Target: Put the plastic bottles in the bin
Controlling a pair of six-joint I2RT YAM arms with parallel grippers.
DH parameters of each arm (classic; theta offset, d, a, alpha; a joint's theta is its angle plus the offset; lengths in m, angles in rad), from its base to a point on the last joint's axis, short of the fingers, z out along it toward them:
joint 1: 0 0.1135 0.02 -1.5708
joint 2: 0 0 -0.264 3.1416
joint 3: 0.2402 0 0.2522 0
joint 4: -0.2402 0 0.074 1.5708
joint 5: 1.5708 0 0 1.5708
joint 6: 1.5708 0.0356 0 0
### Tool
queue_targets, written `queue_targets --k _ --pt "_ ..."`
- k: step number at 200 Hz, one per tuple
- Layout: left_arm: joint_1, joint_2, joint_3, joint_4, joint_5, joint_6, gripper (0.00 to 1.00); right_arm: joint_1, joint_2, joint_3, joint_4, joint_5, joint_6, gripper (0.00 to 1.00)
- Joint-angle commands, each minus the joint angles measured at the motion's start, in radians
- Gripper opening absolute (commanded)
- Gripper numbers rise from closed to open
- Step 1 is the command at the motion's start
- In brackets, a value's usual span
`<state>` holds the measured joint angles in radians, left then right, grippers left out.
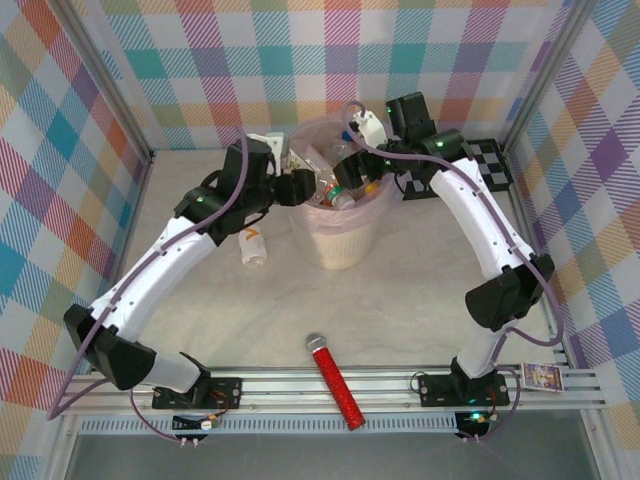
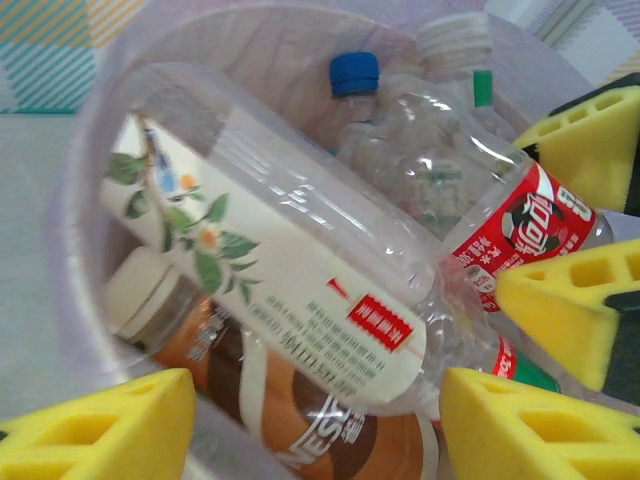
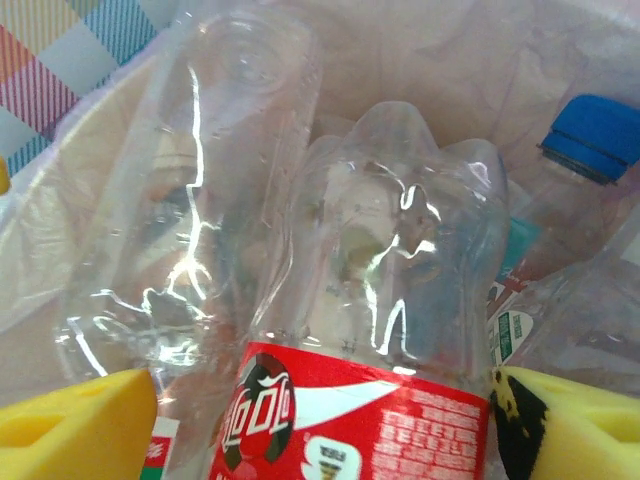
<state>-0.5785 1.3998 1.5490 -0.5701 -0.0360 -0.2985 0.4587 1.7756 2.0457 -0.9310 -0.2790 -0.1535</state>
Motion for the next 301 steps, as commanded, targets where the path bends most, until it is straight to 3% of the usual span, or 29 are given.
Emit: queue_targets --k 1,44,71,88,129,184,301 --pt "0.052 -0.088 -0.002 -0.06 -0.045 -0.014 0.68 0.011 -0.01 0.071 -0.034 -0.035 0.022 0.88" --pt "0.209 -0.185 -0.188 -0.069 -0.008 -0.097 0.7 0.009 -0.05 0.088 -0.006 0.099 0.098 0.89" --pt "0.325 -0.187 -0.363 0.017 0.078 -0.173 0.71 0.003 -0.099 0.085 -0.061 0.266 0.213 0.9" --pt "0.358 -0.159 -0.443 0.08 0.096 -0.202 0.75 -0.007 -0.15 0.059 -0.093 0.28 0.246 0.91" --pt "0.362 -0.004 -0.512 0.176 0.121 -0.218 0.85 -0.045 -0.317 -0.139 -0.038 0.253 0.286 0.91" --pt "0.362 0.228 -0.48 0.283 0.114 -0.222 0.88 -0.078 -0.433 -0.353 0.006 0.23 0.316 0.91" --pt "0.349 0.443 -0.448 0.434 0.191 -0.313 0.78 -0.092 -0.516 -0.496 0.099 0.133 0.344 0.9"
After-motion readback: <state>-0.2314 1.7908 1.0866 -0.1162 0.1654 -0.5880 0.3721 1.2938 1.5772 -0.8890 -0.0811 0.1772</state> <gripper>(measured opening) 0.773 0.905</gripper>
